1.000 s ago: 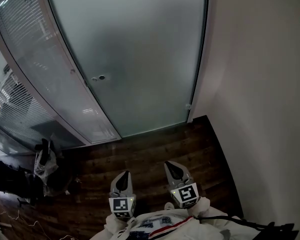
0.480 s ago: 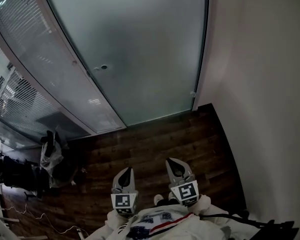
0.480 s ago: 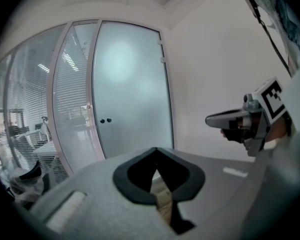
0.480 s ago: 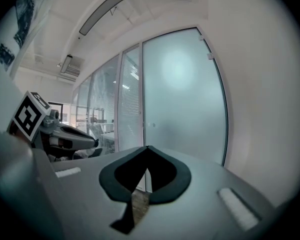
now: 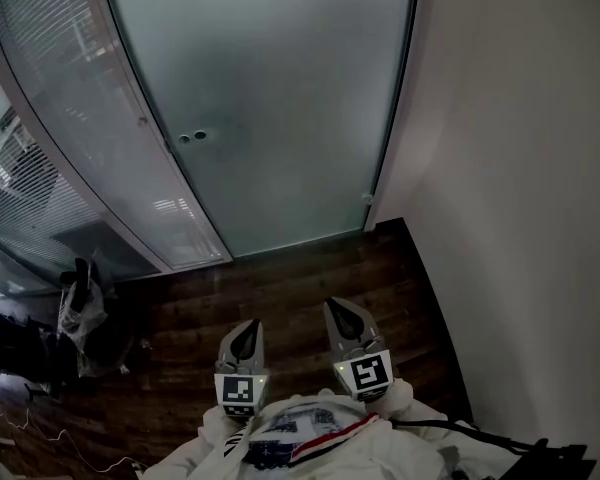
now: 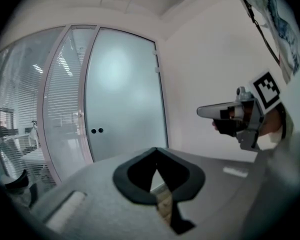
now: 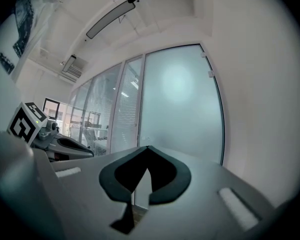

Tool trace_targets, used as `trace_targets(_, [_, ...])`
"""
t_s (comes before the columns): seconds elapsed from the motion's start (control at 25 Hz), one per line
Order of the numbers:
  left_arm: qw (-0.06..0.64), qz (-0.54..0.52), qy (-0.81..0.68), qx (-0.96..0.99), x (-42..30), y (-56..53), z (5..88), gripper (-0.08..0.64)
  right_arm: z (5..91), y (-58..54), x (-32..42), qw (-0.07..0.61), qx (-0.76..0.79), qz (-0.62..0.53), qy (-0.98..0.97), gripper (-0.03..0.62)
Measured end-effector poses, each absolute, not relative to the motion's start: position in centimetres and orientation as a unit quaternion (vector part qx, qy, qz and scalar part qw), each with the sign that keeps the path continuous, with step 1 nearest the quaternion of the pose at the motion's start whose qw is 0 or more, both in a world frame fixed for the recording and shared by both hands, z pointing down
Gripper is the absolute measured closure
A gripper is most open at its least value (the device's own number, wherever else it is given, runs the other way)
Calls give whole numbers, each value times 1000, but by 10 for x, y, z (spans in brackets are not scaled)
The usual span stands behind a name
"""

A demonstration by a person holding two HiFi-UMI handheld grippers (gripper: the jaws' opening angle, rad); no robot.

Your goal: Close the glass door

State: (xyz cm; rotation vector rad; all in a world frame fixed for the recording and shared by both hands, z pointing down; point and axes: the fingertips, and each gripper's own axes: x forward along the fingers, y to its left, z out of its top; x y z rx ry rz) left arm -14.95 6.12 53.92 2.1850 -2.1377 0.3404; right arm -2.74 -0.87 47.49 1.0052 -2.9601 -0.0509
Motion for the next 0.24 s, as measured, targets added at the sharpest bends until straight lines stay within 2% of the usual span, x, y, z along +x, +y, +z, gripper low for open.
trace_targets(0.24, [22,104,-695,711,-153,57,536,558,471,-14,-27,8,325,-25,-945,588])
